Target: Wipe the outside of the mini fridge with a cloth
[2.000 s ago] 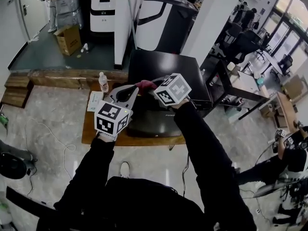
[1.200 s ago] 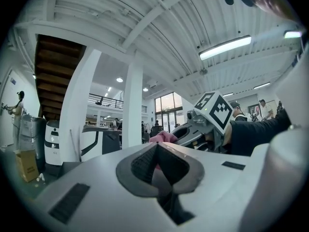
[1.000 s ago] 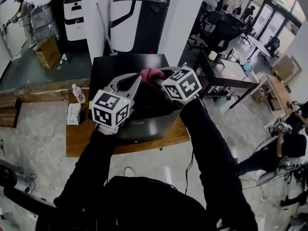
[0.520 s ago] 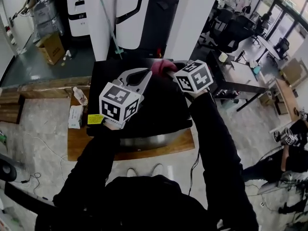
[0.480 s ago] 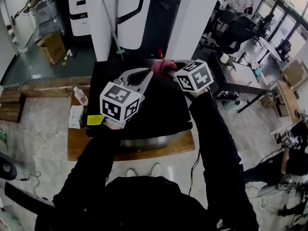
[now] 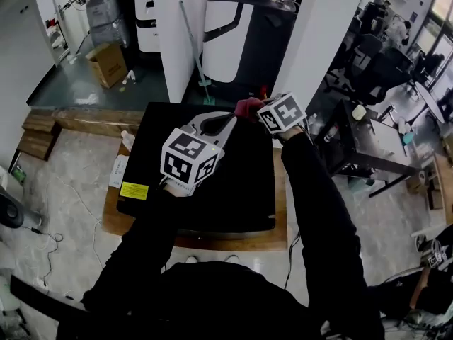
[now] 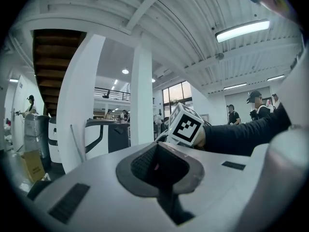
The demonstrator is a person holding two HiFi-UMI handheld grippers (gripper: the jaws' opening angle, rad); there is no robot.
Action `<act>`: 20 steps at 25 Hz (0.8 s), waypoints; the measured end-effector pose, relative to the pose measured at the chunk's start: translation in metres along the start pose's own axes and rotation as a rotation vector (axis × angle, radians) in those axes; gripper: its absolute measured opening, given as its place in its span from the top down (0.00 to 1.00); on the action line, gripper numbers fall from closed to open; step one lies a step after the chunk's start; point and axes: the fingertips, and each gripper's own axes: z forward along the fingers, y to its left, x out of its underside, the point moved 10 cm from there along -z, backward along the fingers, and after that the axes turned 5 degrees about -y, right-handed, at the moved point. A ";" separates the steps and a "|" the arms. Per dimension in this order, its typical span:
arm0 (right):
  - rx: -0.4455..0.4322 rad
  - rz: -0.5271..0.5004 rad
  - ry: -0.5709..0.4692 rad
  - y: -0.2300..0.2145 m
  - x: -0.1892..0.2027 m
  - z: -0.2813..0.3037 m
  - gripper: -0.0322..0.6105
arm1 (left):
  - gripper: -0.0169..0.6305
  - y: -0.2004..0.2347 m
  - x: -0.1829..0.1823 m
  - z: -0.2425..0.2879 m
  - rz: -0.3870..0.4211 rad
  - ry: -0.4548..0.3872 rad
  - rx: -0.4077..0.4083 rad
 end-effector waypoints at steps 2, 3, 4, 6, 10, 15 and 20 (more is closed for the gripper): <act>-0.028 -0.014 0.053 -0.012 0.006 0.017 0.84 | 0.96 -0.002 0.001 0.011 0.005 0.012 -0.019; -0.042 -0.019 0.072 -0.015 0.009 0.024 0.84 | 0.96 -0.003 0.002 0.015 0.006 0.017 -0.028; -0.054 -0.024 0.084 -0.017 0.011 0.030 0.84 | 0.96 -0.004 0.004 0.018 0.007 0.023 -0.036; -0.072 -0.040 0.101 -0.019 0.011 0.035 0.84 | 0.96 -0.005 0.009 0.021 0.010 0.033 -0.050; -0.106 -0.085 0.141 -0.016 0.007 0.036 0.85 | 0.96 -0.009 0.015 0.018 0.004 0.047 -0.086; -0.151 -0.084 0.150 -0.009 0.011 0.030 0.85 | 0.96 -0.019 0.017 0.011 0.007 0.057 -0.106; -0.192 -0.091 0.147 0.019 0.017 0.015 0.85 | 0.96 -0.028 0.022 -0.010 -0.017 0.043 -0.112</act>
